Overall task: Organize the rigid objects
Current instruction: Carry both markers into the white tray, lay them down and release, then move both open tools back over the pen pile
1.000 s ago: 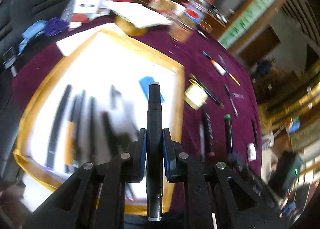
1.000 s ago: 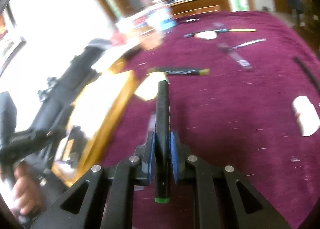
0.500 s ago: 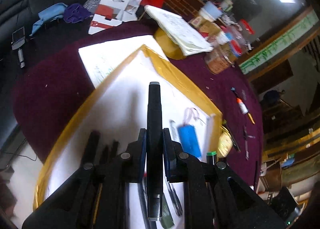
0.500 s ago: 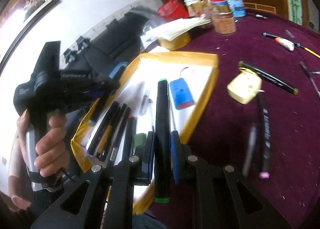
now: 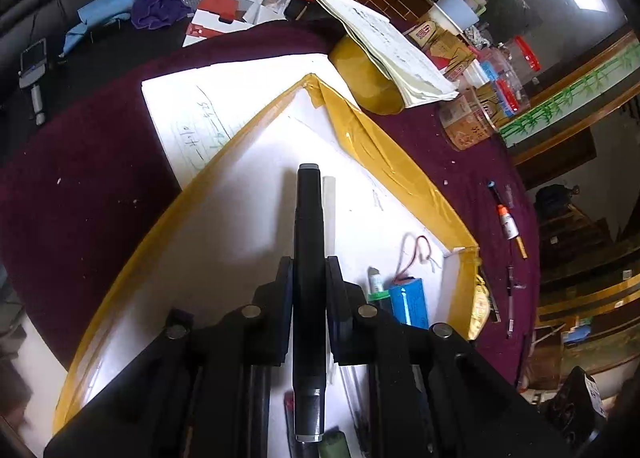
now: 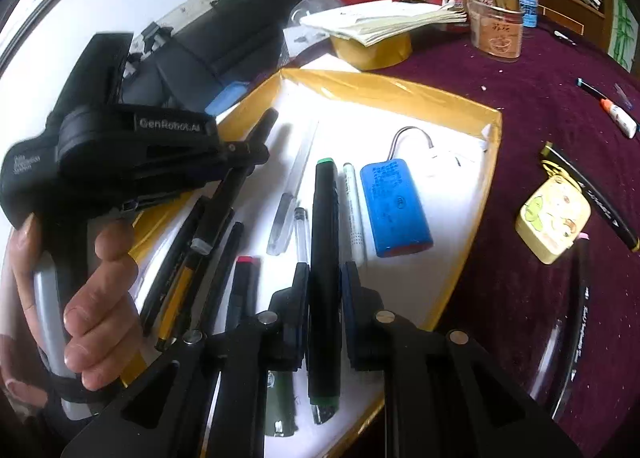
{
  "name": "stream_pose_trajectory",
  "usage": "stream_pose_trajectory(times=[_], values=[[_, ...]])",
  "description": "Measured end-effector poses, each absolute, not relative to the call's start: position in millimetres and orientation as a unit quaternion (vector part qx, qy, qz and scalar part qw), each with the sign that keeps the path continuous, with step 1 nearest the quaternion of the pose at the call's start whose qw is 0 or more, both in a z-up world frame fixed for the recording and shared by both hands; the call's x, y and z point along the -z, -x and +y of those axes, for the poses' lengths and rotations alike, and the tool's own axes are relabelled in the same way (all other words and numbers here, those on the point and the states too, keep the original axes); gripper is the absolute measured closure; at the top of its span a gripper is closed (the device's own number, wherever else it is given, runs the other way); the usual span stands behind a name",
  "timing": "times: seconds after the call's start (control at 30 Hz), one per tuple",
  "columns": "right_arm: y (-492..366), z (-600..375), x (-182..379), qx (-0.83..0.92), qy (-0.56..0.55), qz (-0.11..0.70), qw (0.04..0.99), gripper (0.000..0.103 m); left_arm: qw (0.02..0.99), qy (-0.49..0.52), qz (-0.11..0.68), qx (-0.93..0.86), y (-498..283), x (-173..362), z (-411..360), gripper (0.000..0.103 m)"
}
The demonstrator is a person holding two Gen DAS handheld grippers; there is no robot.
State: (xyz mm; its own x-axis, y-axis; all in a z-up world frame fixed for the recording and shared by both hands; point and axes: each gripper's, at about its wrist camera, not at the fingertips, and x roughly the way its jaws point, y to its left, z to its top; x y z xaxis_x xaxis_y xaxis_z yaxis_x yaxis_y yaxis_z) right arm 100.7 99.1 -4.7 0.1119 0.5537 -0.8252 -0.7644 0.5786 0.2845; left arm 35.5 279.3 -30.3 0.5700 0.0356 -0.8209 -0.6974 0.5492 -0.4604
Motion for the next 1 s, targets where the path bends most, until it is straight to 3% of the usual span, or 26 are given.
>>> stream_pose_trajectory(times=[0.57, 0.6, 0.67, 0.7, 0.73, 0.8, 1.0], values=[[-94, 98, 6, -0.439, 0.120, 0.491, 0.743, 0.087, 0.790, 0.366, 0.432, -0.235, -46, 28, 269, 0.087], [-93, 94, 4, -0.442, 0.113, 0.490, 0.743, 0.086, 0.795, 0.358, 0.429, -0.234, -44, 23, 264, 0.081], [-90, 80, -4, -0.453, 0.095, 0.483, 0.744, 0.073, 0.813, 0.321, 0.422, -0.240, -38, 8, 249, 0.072], [-86, 69, -9, -0.457, 0.084, 0.475, 0.747, 0.070, 0.822, 0.298, 0.419, -0.245, -35, 0, 239, 0.061], [-82, 60, -12, -0.458, 0.077, 0.468, 0.752, 0.067, 0.830, 0.272, 0.415, -0.253, -30, -8, 226, 0.051], [-75, 35, -17, -0.460, 0.060, 0.457, 0.759, 0.067, 0.845, 0.236, 0.407, -0.256, -18, -20, 197, 0.043], [-63, -51, -23, -0.425, 0.016, 0.442, 0.789, 0.063, 0.856, 0.199, 0.433, -0.201, -2, -21, 116, 0.037]])
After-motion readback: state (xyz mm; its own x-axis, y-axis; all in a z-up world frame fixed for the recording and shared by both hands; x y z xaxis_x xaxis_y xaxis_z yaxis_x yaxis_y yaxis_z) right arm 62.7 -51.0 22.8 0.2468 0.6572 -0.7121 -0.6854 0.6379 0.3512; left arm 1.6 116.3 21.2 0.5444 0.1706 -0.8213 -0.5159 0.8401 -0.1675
